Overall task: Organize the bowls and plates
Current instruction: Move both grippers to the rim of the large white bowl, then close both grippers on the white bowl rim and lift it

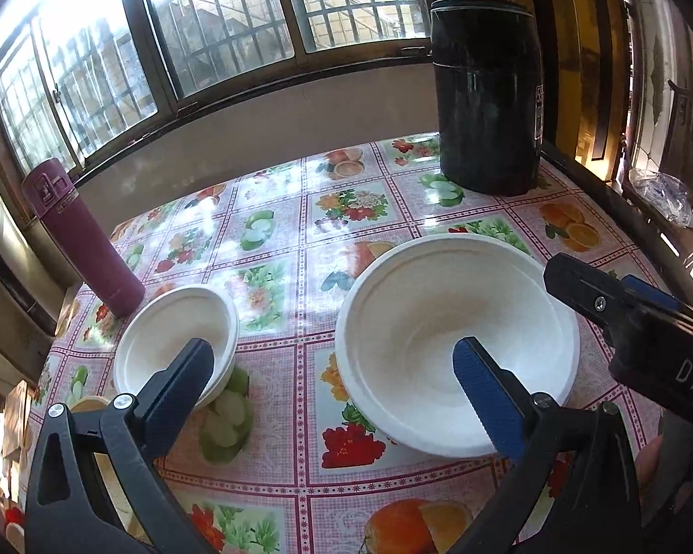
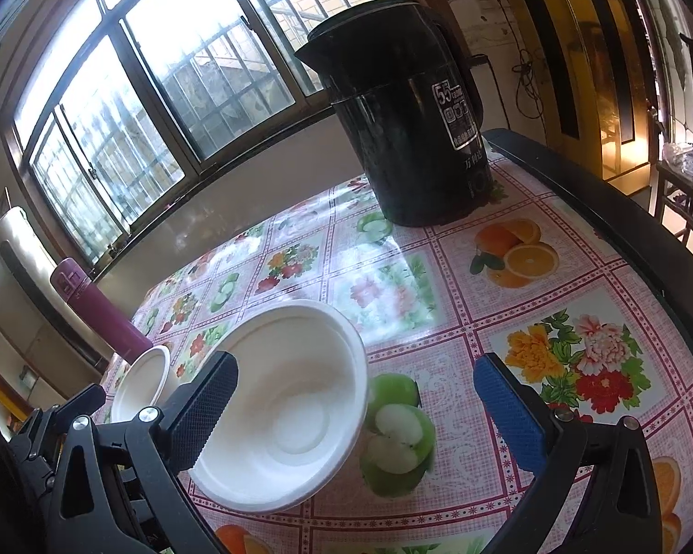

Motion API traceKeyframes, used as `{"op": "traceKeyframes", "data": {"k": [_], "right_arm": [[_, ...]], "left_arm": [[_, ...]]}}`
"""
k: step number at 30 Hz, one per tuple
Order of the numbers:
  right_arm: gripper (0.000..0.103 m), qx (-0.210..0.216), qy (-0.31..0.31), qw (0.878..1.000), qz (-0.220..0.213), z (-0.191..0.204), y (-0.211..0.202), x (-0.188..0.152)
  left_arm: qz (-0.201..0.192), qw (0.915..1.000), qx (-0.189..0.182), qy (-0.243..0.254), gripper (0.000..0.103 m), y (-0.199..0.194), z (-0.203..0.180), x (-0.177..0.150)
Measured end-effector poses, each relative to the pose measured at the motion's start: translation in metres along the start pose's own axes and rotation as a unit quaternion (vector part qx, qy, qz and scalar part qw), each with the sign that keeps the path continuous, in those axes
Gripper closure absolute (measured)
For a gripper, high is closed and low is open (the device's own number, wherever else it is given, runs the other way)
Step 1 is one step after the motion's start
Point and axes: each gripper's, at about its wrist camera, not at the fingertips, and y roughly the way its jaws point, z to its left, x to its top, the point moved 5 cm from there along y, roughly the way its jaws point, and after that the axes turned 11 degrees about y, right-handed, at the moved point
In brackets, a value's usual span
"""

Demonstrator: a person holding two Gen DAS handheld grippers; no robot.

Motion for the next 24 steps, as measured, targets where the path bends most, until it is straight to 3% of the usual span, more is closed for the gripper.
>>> {"op": "traceKeyframes", "data": {"k": [8, 11, 14, 19, 21, 24], "right_arm": [[0.001, 0.013, 0.019, 0.999, 0.026, -0.004, 0.012, -0.006], [0.009, 0.023, 0.033, 0.999, 0.033, -0.006, 0.014, -0.007], [0.020, 0.032, 0.046, 0.998, 0.033, -0.008, 0.013, -0.006], [0.050, 0.031, 0.067, 0.996, 0.056, -0.016, 0.023, -0.009], [0.064, 0.024, 0.069, 0.995, 0.063, -0.018, 0.027, -0.011], [0.072, 0.025, 0.073, 0.995, 0.063, -0.019, 0.028, -0.012]], "left_arm": [[0.073, 0.9916, -0.081, -0.070, 0.000, 0.028, 0.000, -0.010], [0.101, 0.9831, -0.119, -0.096, 0.004, 0.035, -0.003, -0.013], [0.122, 0.9751, -0.142, -0.119, 0.015, 0.041, -0.005, -0.016], [0.147, 0.9670, -0.160, -0.133, 0.062, 0.051, -0.009, -0.024], [0.151, 0.9641, -0.168, -0.140, 0.068, 0.053, -0.009, -0.026], [0.147, 0.9626, -0.177, -0.143, 0.084, 0.051, -0.011, -0.027]]}}
